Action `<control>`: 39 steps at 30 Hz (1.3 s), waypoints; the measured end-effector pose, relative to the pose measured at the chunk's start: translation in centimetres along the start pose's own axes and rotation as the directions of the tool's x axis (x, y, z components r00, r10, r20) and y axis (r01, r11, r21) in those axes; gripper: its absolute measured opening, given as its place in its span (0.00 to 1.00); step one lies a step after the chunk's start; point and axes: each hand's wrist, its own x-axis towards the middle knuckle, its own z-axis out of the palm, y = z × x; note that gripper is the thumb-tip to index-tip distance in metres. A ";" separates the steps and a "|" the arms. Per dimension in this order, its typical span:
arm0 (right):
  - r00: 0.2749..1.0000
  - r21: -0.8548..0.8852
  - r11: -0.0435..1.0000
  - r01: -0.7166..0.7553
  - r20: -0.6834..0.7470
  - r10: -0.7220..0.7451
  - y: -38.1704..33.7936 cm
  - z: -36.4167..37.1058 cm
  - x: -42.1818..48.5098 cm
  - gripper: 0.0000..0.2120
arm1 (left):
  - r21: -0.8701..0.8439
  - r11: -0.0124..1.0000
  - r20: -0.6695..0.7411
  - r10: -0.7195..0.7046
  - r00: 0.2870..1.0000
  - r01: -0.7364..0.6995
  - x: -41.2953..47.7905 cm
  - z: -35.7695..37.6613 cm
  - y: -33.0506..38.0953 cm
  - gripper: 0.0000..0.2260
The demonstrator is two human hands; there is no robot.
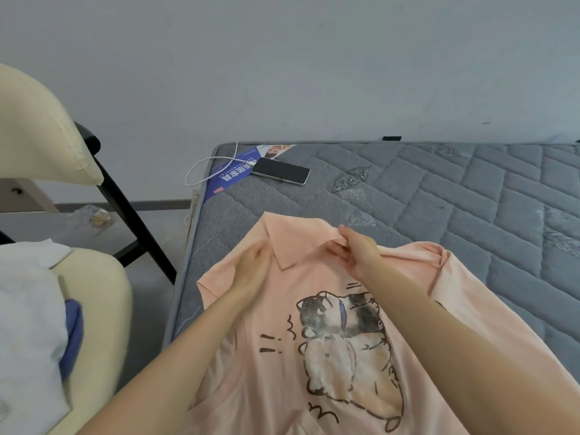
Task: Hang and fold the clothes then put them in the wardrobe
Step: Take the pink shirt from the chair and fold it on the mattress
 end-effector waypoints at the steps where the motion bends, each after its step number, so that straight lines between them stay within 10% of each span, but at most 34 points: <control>1: 1.000 -0.058 0.998 0.009 -0.029 -0.011 0.7 -0.7 -0.3 0.06 | -0.127 0.988 0.033 -0.084 0.996 0.088 0.4 0.4 0.5 0.13; 6: 0.993 -0.521 0.850 -0.073 -0.115 0.015 3.8 -4.9 -1.7 0.04 | -0.374 0.855 -0.018 -0.395 0.919 0.360 2.7 1.8 1.2 0.30; 16: 0.989 -0.697 0.713 0.075 -0.040 -0.143 2.2 -3.5 0.7 0.24 | -0.265 0.931 -0.071 -0.280 0.957 0.252 3.1 0.8 0.0 0.15; 20: 0.985 -0.458 0.887 0.068 -0.112 -0.133 1.6 -1.4 2.3 0.13 | -0.416 0.853 0.072 -0.315 0.946 0.316 2.9 0.0 0.5 0.05; 26: 0.994 -0.096 0.995 0.018 -0.107 -0.029 0.6 -1.7 3.9 0.21 | -0.532 0.788 0.074 -0.323 0.944 0.311 4.3 -0.8 0.0 0.14; 32: 0.996 -0.092 0.993 0.077 -0.047 -0.081 2.0 -3.3 5.4 0.35 | -0.568 0.762 0.053 -0.343 0.938 0.310 4.8 -0.7 -0.5 0.14; 39: 0.978 -0.213 0.973 0.086 -0.169 -0.124 2.2 -2.7 5.5 0.17 | -0.562 0.732 0.145 -0.370 0.918 0.384 3.7 -0.5 0.2 0.13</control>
